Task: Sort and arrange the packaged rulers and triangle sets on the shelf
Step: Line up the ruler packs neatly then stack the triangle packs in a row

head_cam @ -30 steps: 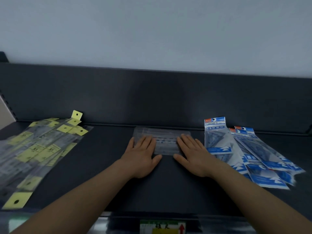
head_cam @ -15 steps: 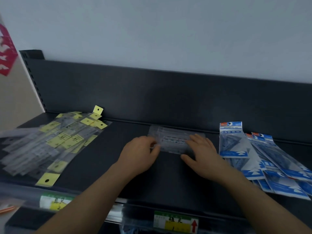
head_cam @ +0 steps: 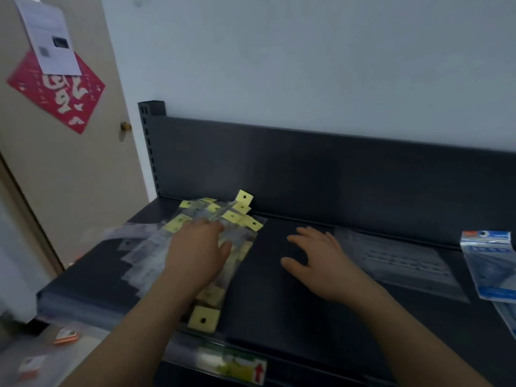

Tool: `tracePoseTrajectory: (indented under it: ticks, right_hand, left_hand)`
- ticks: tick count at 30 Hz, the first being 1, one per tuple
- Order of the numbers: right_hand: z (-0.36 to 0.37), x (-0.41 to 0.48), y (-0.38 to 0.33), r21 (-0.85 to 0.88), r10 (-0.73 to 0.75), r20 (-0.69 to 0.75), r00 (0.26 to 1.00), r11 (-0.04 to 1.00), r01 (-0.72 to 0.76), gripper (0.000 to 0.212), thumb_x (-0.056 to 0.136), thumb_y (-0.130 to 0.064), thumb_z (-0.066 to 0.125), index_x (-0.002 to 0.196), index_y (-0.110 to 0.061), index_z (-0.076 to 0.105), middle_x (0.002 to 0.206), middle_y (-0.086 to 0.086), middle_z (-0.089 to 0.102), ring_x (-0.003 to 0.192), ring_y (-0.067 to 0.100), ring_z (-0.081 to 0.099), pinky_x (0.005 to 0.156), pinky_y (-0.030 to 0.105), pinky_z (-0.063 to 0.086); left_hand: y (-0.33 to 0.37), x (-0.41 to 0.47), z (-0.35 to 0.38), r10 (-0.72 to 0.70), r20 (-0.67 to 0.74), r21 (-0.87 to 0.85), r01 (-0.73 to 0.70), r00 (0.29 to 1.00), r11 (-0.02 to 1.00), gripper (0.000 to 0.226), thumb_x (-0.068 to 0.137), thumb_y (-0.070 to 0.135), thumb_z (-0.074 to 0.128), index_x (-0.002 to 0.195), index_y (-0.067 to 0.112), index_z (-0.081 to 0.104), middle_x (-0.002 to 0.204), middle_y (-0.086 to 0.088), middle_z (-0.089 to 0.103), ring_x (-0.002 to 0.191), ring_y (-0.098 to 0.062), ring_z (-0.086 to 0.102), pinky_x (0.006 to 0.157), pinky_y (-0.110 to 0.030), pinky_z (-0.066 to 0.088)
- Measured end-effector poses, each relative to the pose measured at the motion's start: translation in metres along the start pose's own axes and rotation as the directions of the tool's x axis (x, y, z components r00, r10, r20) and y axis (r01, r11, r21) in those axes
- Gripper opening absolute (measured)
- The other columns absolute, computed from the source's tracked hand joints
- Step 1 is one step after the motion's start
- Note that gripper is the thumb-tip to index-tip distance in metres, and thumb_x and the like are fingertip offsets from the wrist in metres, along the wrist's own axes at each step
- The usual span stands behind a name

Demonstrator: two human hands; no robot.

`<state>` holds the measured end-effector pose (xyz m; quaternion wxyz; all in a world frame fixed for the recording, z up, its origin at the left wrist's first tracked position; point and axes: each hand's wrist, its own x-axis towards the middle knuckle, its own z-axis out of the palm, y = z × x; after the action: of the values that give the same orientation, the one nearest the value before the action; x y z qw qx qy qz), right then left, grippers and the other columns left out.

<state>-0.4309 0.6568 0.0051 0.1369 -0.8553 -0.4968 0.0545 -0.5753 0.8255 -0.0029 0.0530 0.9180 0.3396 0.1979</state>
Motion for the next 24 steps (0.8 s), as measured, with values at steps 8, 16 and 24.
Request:
tracePoseTrajectory:
  ticks: [8,16,24]
  right_hand:
    - [0.034,0.053,-0.078,0.411,0.158,-0.034,0.987,0.902,-0.13,0.022,0.094,-0.031,0.054,0.111,-0.018,0.063,0.09,-0.012,0.057,0.079,0.004,0.056,0.076,0.027,0.05]
    - [0.064,0.074,-0.066,0.506,0.33,0.024,0.944,0.81,-0.296,0.095,0.065,-0.073,0.065,0.143,-0.024,0.039,0.141,-0.003,0.038,0.133,0.021,0.034,0.108,0.043,0.038]
    - [0.059,0.094,-0.068,0.307,0.322,0.127,0.938,0.887,-0.346,0.108,0.058,-0.067,0.076,0.146,-0.023,0.032,0.145,0.001,0.025,0.135,0.024,0.027,0.114,0.042,0.03]
  left_hand:
    - [-0.051,0.042,0.003,-0.009,0.264,-0.021,0.015,0.964,1.0,0.034,0.083,0.044,0.064,0.096,0.014,0.056,0.082,0.002,0.052,0.084,-0.018,0.056,0.065,-0.028,0.038]
    - [-0.083,0.048,-0.012,0.096,0.346,-0.403,0.055,0.933,0.913,0.023,0.093,0.029,0.059,0.072,0.019,0.054,0.065,0.0,0.056,0.057,-0.012,0.052,0.051,-0.024,0.037]
    - [-0.11,0.023,-0.014,-0.02,0.418,-0.823,0.388,0.908,0.415,0.01,0.098,0.012,0.05,0.1,0.007,0.057,0.079,-0.018,0.069,0.061,-0.025,0.065,0.06,-0.038,0.056]
